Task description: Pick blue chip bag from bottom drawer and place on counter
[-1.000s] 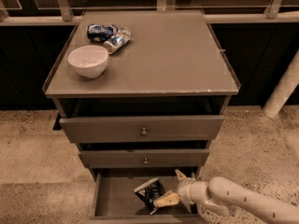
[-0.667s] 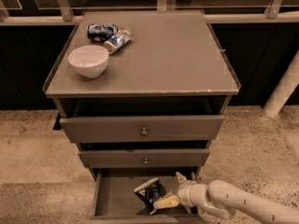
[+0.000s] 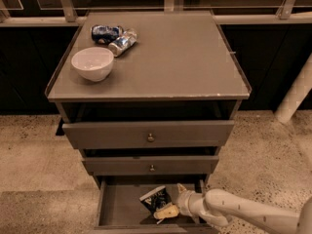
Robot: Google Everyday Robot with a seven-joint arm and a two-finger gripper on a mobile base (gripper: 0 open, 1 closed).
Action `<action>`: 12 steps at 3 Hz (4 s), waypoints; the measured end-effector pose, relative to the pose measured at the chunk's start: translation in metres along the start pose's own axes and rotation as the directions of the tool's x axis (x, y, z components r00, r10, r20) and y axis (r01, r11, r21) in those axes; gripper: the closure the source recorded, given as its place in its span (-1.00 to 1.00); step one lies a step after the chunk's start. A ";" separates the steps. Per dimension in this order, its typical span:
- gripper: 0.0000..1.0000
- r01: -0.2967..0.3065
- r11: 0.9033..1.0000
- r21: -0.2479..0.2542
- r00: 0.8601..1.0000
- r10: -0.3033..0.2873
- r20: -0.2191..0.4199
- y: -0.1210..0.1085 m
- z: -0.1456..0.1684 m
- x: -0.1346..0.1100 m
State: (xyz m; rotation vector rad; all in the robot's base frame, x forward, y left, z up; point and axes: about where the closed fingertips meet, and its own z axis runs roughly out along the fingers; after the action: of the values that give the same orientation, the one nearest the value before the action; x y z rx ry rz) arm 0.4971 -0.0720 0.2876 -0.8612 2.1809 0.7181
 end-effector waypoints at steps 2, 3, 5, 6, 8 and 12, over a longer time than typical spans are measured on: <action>-1.00 -0.009 1.000 -0.016 0.996 0.008 -0.091 -0.004 0.035 0.024; -1.00 -0.023 0.999 -0.025 0.993 0.020 -0.117 -0.008 0.051 0.037; -1.00 -0.093 0.995 -0.048 0.986 0.085 -0.141 -0.022 0.082 0.066; -1.00 -0.127 0.991 -0.053 0.982 0.118 -0.147 -0.032 0.095 0.078; -0.16 -0.127 0.991 -0.051 0.982 0.119 -0.145 -0.034 0.096 0.078; 1.00 -0.108 0.983 -0.147 0.983 0.083 -0.165 -0.010 0.076 0.054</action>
Offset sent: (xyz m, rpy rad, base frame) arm 0.0061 0.0150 -0.0623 -0.0924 0.1032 0.0406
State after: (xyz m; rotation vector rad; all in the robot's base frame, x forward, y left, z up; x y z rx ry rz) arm 0.5038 -0.0456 0.1981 -0.9247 2.3443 0.9051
